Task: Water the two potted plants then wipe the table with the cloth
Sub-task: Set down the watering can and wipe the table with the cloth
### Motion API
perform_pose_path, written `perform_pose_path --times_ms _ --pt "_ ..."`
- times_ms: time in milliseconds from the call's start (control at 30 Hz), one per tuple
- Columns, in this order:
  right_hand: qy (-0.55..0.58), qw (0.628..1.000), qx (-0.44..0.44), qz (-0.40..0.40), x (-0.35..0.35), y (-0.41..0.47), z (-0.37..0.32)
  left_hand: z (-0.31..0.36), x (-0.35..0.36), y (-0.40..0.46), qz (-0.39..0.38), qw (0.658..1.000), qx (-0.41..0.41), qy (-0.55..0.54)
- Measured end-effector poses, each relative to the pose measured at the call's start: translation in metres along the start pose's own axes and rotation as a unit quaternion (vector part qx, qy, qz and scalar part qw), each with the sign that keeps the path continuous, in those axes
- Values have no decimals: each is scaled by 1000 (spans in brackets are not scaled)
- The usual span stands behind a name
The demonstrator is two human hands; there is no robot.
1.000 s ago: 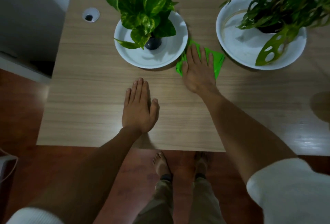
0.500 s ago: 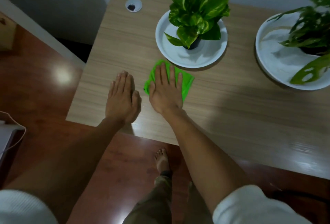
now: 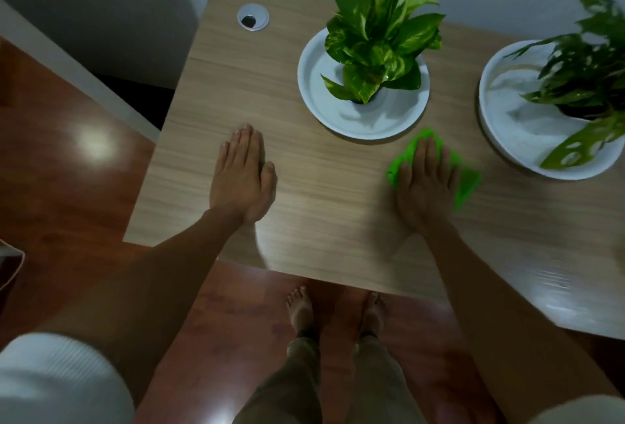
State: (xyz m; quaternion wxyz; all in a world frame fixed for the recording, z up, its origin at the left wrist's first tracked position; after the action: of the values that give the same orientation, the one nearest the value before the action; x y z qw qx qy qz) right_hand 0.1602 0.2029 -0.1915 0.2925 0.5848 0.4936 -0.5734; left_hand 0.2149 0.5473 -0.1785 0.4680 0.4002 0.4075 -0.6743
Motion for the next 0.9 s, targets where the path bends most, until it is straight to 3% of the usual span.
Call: perform_pose_path --times_ms 200,367,567,900 --pt "-8 988 -154 -15 34 -51 -149 -34 -16 15 9 1000 -17 22" --pt "-27 968 -249 -30 45 -12 -249 -59 -29 36 36 998 -22 38" --pt "-17 974 -223 -14 41 63 -308 -72 -30 57 39 999 -13 36" --pt "15 995 -98 -9 12 169 -339 -74 -32 60 53 998 -16 24"
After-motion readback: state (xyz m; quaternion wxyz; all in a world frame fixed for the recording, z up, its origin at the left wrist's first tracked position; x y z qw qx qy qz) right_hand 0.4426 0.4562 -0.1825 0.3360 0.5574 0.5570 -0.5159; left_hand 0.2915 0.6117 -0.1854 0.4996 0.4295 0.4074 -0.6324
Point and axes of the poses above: each hand's wrist, its own y-axis towards the middle knuckle, its own x-axis out of the palm, z = x × y, the point moved 7 cm from there along y, towards the middle knuckle, and after that the axes turned 3 degrees about -z, right-handed, at the moved point
